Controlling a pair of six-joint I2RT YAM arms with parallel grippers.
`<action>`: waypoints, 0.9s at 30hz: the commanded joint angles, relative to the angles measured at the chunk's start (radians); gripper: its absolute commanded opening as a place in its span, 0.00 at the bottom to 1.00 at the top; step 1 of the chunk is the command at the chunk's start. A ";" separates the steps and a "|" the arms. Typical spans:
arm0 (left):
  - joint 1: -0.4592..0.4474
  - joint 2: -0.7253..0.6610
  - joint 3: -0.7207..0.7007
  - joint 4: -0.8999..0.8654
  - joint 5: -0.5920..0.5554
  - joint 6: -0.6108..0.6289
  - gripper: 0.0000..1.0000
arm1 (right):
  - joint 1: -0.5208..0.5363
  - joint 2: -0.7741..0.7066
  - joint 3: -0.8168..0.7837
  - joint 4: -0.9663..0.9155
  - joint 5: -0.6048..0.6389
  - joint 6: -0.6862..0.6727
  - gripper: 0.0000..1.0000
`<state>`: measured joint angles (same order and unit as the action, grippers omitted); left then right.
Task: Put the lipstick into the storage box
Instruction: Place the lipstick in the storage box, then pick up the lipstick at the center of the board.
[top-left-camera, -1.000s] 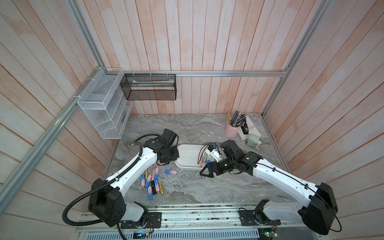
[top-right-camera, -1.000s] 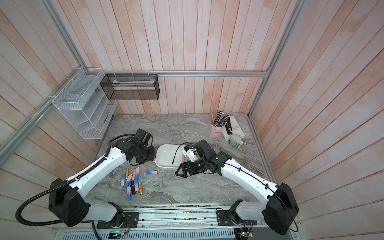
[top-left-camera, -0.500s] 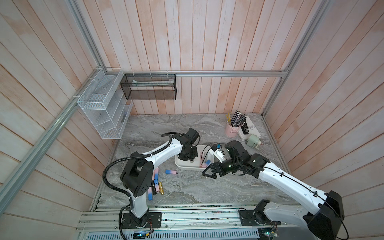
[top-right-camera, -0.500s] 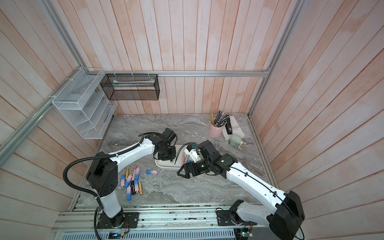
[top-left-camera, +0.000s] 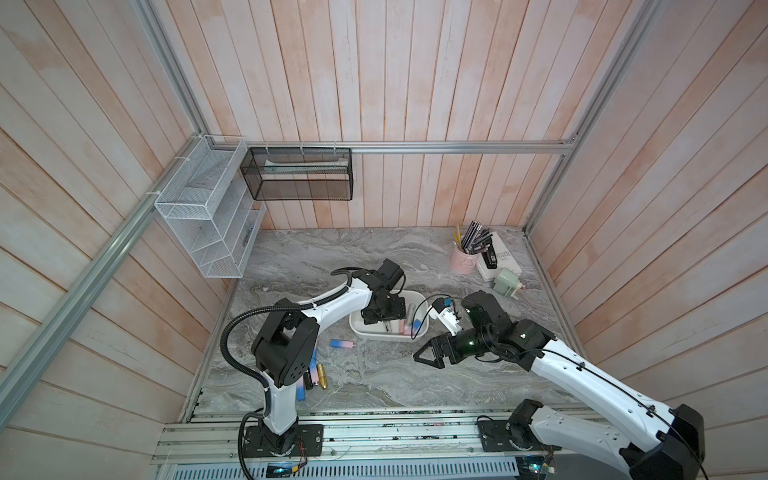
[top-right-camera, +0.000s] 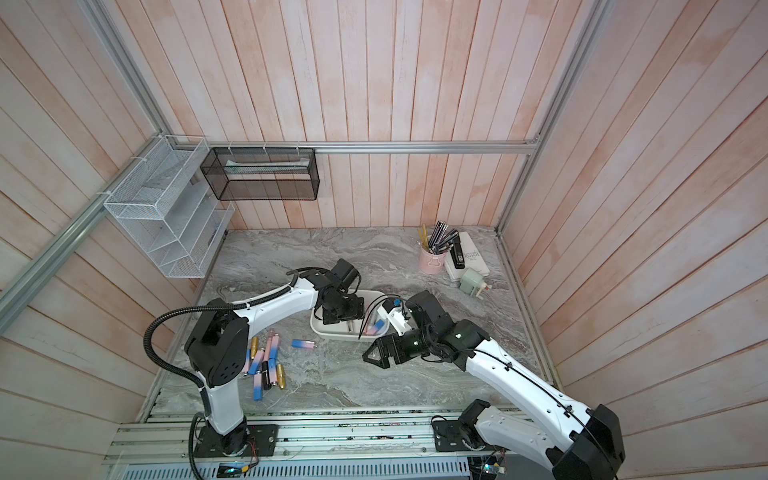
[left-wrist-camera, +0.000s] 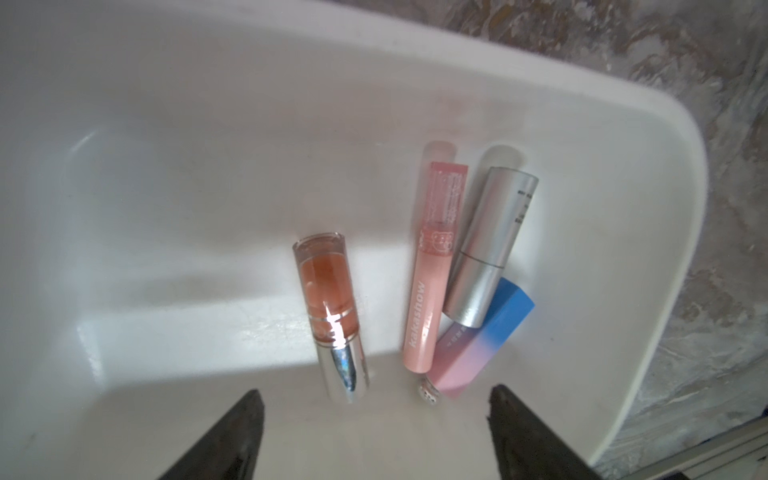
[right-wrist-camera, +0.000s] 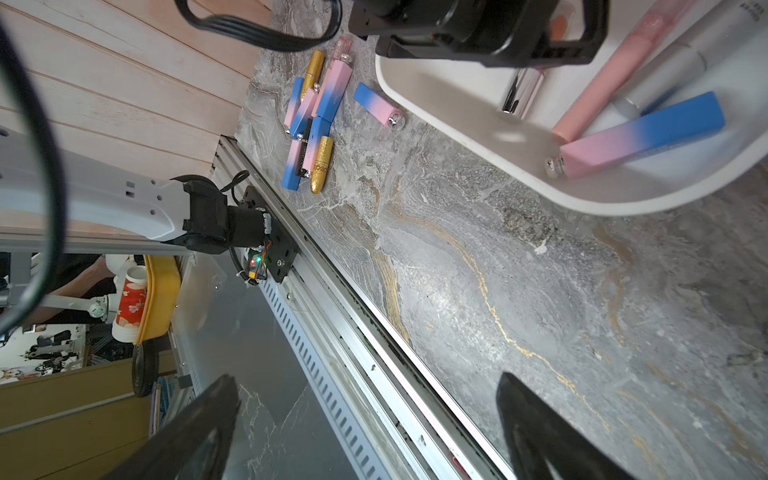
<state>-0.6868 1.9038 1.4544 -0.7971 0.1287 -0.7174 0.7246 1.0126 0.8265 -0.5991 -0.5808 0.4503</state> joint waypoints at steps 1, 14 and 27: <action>-0.008 -0.057 0.047 -0.036 -0.044 -0.002 1.00 | -0.002 -0.025 -0.024 -0.019 -0.019 0.019 0.98; -0.049 -0.637 -0.380 -0.196 -0.138 -0.239 1.00 | 0.217 -0.013 -0.043 0.082 0.066 0.148 0.98; -0.088 -0.929 -0.727 -0.220 -0.168 -0.409 1.00 | 0.381 0.103 0.004 0.214 0.150 0.236 0.98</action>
<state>-0.7712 0.9737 0.7563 -1.0351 -0.0097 -1.0943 1.0908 1.0992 0.7986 -0.4328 -0.4671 0.6617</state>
